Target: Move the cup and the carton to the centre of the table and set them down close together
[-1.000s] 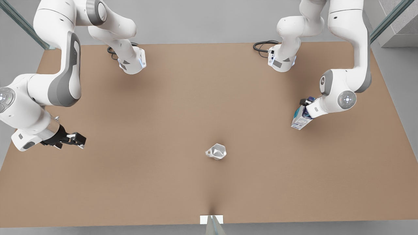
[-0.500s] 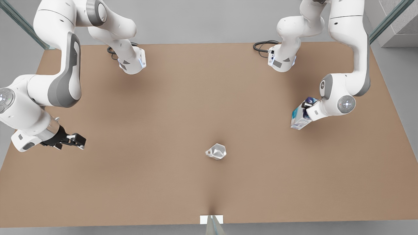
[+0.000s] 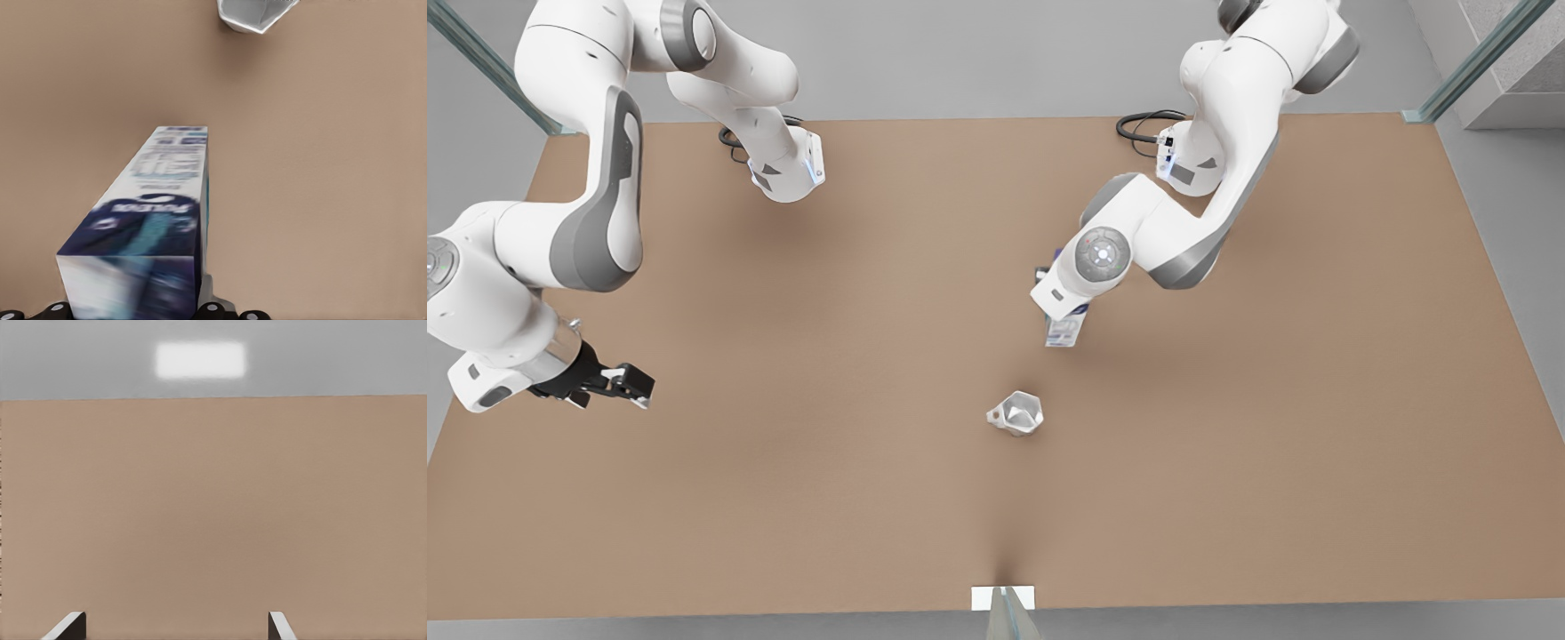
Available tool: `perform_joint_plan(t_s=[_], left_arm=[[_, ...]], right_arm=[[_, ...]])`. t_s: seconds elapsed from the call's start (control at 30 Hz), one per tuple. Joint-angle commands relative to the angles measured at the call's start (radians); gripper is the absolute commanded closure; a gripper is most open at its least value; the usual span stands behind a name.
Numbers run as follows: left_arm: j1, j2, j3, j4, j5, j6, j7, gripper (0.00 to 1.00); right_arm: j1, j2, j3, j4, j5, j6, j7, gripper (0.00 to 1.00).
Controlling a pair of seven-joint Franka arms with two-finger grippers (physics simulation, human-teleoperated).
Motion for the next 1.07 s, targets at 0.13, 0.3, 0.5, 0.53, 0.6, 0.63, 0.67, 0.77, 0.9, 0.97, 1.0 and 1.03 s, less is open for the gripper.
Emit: perform_joint_plan(t_s=[0.13,0.3,0.5,0.53,0.6,0.63,0.67,0.77,0.9,0.97,1.0,1.03], left_arm=[[-0.09,0.118,0.009,0.061,0.011,0.121,-0.086,0.34],[-0.09,0.173,0.011,0.062,0.049,0.139,-0.091,0.0],[-0.09,0.172,0.011,0.065,0.046,0.139,-0.094,0.0],[-0.088,0.169,0.011,0.11,0.044,0.124,-0.12,0.0],[-0.087,0.157,0.014,0.243,0.046,-0.022,-0.118,0.0],[-0.078,0.143,0.078,0.306,0.048,-0.071,-0.097,0.0],[-0.072,0.106,0.196,0.314,0.04,-0.118,0.059,0.0],[-0.029,0.012,0.523,0.314,0.035,-0.193,0.586,0.0],[0.097,-0.245,0.481,0.131,0.1,-0.19,0.604,0.0],[0.099,-0.271,0.478,0.105,0.1,-0.171,0.607,0.0],[0.099,-0.284,0.478,0.085,0.101,-0.164,0.609,0.0],[0.097,-0.291,0.478,0.076,0.1,-0.161,0.606,0.0]], right_arm=[[-0.006,0.0,-0.001,0.0,0.0,0.001,-0.002,0.0],[-0.007,0.0,-0.001,0.0,-0.005,0.001,-0.002,0.0],[-0.007,0.001,-0.001,0.002,0.0,0.001,0.0,0.0],[-0.007,0.001,-0.001,0.0,0.0,0.001,0.0,0.0],[-0.007,0.001,-0.001,0.002,0.0,0.001,0.0,0.0],[-0.007,0.001,-0.001,0.0,0.0,0.001,0.0,0.0],[-0.007,0.001,-0.001,0.002,0.0,0.001,0.0,0.0],[-0.007,0.0,-0.001,0.002,0.0,0.001,0.0,0.0],[-0.009,-0.002,-0.001,0.002,-0.002,0.001,-0.002,0.0],[-0.009,-0.002,-0.001,0.002,-0.003,0.001,-0.002,0.0],[-0.009,-0.002,-0.001,0.002,-0.002,0.001,-0.002,0.0],[-0.009,-0.002,-0.001,0.002,-0.003,0.001,-0.002,0.0]])
